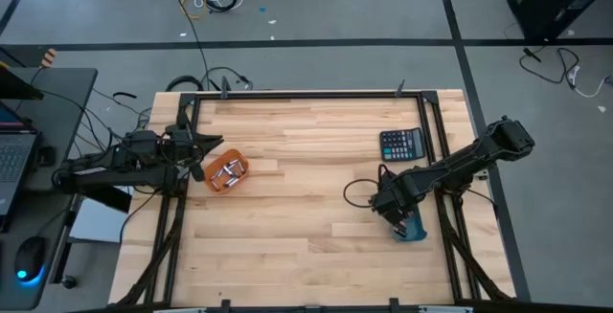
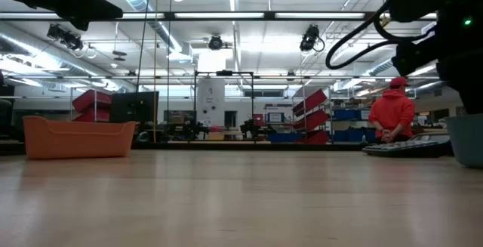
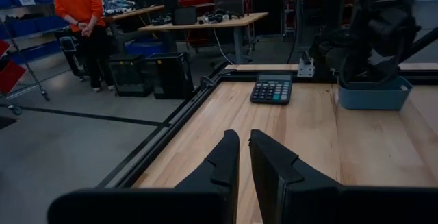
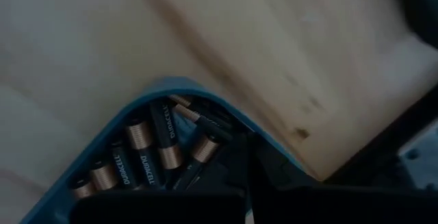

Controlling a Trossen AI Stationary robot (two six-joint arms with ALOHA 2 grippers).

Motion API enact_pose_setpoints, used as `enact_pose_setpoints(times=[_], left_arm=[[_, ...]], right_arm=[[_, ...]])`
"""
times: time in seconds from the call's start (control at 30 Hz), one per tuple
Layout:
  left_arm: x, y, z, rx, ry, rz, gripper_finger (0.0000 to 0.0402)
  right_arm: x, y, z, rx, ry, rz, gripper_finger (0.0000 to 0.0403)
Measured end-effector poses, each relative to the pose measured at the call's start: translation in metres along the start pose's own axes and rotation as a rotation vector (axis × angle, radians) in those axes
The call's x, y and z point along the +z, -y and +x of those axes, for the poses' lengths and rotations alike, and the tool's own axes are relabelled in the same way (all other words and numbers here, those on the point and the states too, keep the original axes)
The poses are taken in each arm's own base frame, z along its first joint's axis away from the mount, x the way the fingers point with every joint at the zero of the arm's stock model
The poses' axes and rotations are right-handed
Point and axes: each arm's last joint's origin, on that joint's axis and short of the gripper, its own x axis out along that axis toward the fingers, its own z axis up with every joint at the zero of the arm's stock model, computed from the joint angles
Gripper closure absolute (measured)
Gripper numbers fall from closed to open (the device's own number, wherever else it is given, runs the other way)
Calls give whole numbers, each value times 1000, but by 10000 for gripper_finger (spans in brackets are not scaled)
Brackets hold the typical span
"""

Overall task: Sort batteries
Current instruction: Adjust the blue bin, then adjust the orange bin

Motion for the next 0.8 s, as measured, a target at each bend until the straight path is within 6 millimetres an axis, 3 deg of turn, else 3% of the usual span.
enact_pose_setpoints(times=[0.3, 0.5, 0.8], left_arm=[[1, 0, 0, 1, 7, -10, 367], [0, 1, 2, -1, -8, -67, 367], [-7, 7, 20, 3, -139, -161, 367]], right_arm=[[15, 16, -1, -77, -16, 22, 403], [19, 21, -18, -142, 32, 23, 403], [18, 21, -48, -17, 248, 35, 403]])
